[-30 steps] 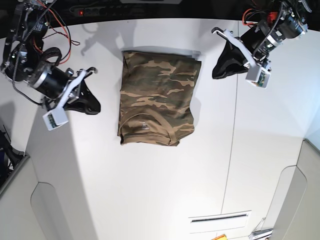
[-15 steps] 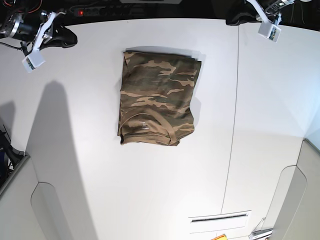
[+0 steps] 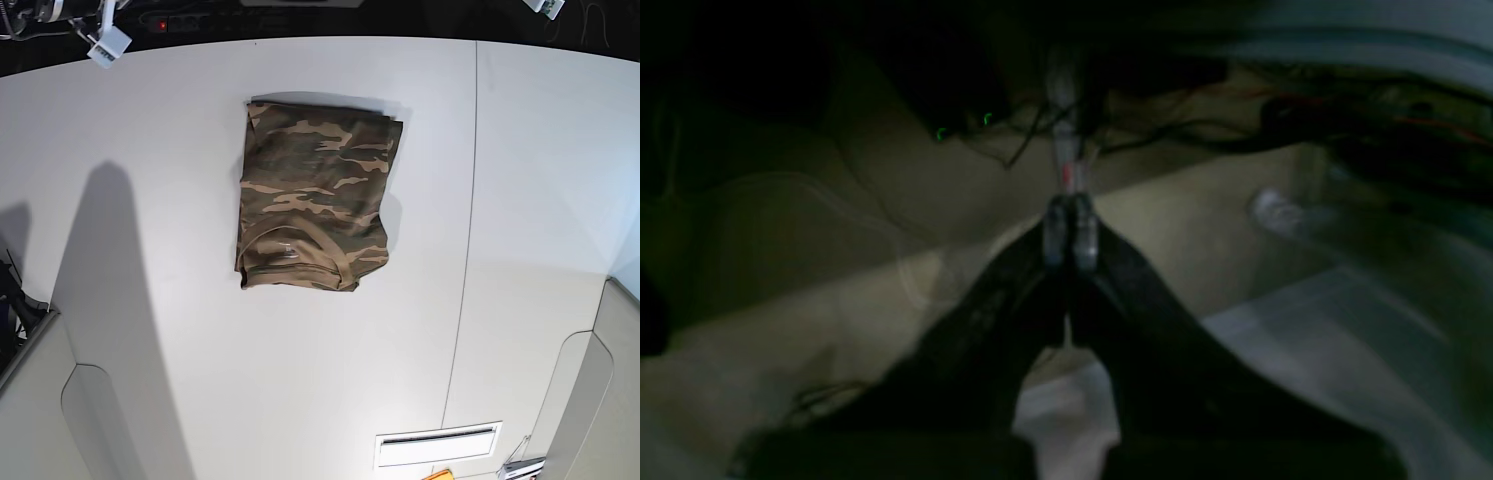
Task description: Fold the T-shirt properly
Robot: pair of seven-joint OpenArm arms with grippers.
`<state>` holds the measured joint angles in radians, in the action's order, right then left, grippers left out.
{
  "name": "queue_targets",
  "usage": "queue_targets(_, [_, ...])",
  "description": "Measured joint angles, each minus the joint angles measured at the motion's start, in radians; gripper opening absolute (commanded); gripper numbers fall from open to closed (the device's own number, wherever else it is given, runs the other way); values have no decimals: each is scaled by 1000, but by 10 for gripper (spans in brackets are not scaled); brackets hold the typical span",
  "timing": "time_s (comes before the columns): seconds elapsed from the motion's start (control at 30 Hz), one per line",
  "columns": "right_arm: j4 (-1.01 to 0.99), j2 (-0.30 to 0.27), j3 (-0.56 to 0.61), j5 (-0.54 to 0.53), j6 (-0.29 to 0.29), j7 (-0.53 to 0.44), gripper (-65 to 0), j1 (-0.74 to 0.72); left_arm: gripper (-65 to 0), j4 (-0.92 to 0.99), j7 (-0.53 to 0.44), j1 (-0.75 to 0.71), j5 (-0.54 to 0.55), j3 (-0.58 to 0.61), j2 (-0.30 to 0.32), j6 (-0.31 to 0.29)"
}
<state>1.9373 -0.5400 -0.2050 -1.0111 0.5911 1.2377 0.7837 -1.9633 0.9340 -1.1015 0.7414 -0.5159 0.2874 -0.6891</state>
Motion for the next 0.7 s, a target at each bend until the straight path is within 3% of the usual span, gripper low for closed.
queue_targets(0.13, [-103, 0, 154, 56, -3, -8, -650, 0, -650, 209, -30, -1, -8, 38, 85, 2])
queue_targets(0.27, [-226, 0, 292, 154, -14, -49, -650, -1, -650, 371, -60, 30, -8, 151, 151, 2])
queue_targets(0.37, [-338, 1, 387, 259, -15, -172, -650, -3, -650, 460, -74, 96, -51, 265, 164, 5])
queue_targets(0.47, [-455, 6, 474, 398, -15, -266, -650, -22, -650, 537, -88, 167, -109, 402, 160, 109])
queue_targets(0.57, [-580, 15, 536, 486, -35, -269, -650, -79, -650, 610, -89, 243, -216, 536, 143, 241])
queue_targets(0.7, [-730, 26, 553, 520, -56, -277, -650, -164, -650, 711, -114, 367, -280, 682, 93, 297])
